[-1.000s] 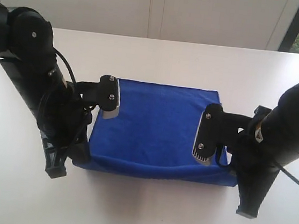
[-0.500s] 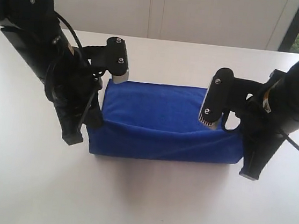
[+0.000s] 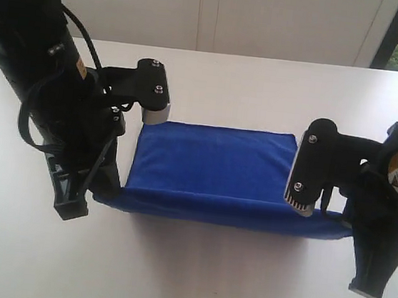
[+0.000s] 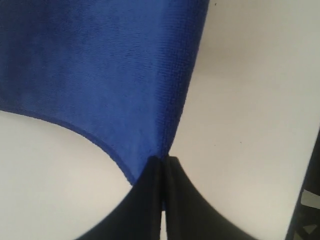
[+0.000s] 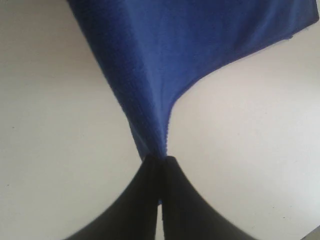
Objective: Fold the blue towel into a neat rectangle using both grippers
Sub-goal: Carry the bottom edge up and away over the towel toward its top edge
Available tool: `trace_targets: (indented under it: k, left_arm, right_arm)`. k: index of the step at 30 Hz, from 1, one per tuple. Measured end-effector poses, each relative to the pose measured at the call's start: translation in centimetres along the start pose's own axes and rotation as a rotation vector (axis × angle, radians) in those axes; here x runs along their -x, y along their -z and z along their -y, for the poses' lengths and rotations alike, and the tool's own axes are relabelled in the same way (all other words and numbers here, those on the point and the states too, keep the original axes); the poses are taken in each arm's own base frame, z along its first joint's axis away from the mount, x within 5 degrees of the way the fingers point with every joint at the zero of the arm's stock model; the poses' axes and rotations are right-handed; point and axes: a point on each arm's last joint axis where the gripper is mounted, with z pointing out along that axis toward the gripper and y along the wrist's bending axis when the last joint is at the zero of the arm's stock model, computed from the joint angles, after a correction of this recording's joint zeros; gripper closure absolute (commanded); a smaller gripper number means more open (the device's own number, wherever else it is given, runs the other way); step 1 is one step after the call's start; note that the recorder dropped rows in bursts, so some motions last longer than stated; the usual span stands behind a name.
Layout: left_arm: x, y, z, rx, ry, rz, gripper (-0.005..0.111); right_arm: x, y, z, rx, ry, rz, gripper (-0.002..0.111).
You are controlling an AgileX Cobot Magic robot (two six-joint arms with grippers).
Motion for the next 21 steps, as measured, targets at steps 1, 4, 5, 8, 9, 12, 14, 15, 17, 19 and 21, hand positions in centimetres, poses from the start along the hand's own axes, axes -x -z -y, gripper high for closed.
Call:
trace_targets:
  k: [1,4,5,8,9,12,14,15,17,19,21]
  left_arm:
    - [-0.1,0.2,0.1,-0.003,0.005,-0.002,0.107]
    - [-0.4,0.6,0.5,-0.018,0.014,-0.019,0.107]
    - [-0.3,0.6,0.4,-0.009,0.015,-0.01,0.107]
    - [0.1,0.6,0.0,0.036,0.015,0.035,0.107]
    - [0.3,0.7,-0.2,0.057,0.014,0.055,0.107]
    - [0.6,0.7,-0.6,0.105,0.007,0.086,0.107]
    - [0.7,0.7,-0.9,0.136,-0.002,0.095,0.107]
    - [0.7,0.6,-1.0,0.145,-0.004,0.097,0.107]
    - [0.8,0.5,-1.4,0.17,-0.012,0.101,0.107]
    - [1.0,0.4,-1.6,0.189,-0.016,0.11,0.107]
    - [1.0,0.2,-2.0,0.207,-0.017,0.116,0.107]
  right_arm:
    - [-0.1,0.1,-0.1,0.002,0.0,0.001,0.108]
    - [0.0,0.1,-0.7,0.018,0.004,0.014,0.108]
    - [0.1,0.1,-0.6,0.012,0.004,0.026,0.108]
    - [0.6,0.1,-0.1,-0.047,-0.005,0.075,0.108]
    - [0.6,0.2,0.3,-0.083,-0.018,0.08,0.108]
    - [0.6,0.2,0.9,-0.155,-0.046,0.078,0.108]
    - [0.5,0.2,1.3,-0.194,-0.055,0.068,0.108]
    - [0.6,0.1,1.5,-0.211,-0.057,0.065,0.108]
    - [0.8,-0.1,1.7,-0.238,-0.054,0.074,0.108]
    - [1.1,-0.4,2.0,-0.251,-0.057,0.089,0.108]
    - [1.3,-0.8,2.4,-0.259,-0.07,0.093,0.108]
